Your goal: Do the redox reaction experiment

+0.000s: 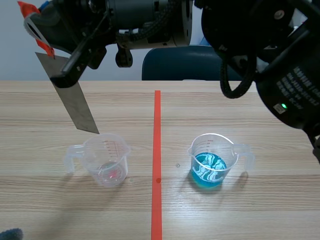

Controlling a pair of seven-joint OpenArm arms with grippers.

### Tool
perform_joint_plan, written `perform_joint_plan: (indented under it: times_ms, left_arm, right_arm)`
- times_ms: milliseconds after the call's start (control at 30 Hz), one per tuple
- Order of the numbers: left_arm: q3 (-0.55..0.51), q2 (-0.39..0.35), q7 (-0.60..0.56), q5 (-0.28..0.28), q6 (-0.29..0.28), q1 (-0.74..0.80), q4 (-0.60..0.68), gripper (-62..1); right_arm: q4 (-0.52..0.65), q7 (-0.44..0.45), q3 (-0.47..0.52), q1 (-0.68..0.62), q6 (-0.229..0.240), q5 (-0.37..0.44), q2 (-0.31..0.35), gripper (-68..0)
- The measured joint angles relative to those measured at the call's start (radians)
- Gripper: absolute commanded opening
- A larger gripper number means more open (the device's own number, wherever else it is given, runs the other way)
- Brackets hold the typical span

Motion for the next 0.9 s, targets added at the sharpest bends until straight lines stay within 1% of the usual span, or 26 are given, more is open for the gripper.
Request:
perform_joint_plan:
  times_ms: [700, 900]
  left_arm:
    - [0.0, 0.0, 0.0, 0.0, 0.0, 0.0, 0.0, 1.4]
    - [0.0, 0.0, 0.0, 0.0, 0.0, 0.0, 0.0, 1.4]
  right_arm:
    - [0.0, 0.0, 0.0, 0.0, 0.0, 0.0, 0.0, -66.7]
    - [0.0, 0.0, 0.0, 0.0, 0.0, -0.019, 0.0, -66.6]
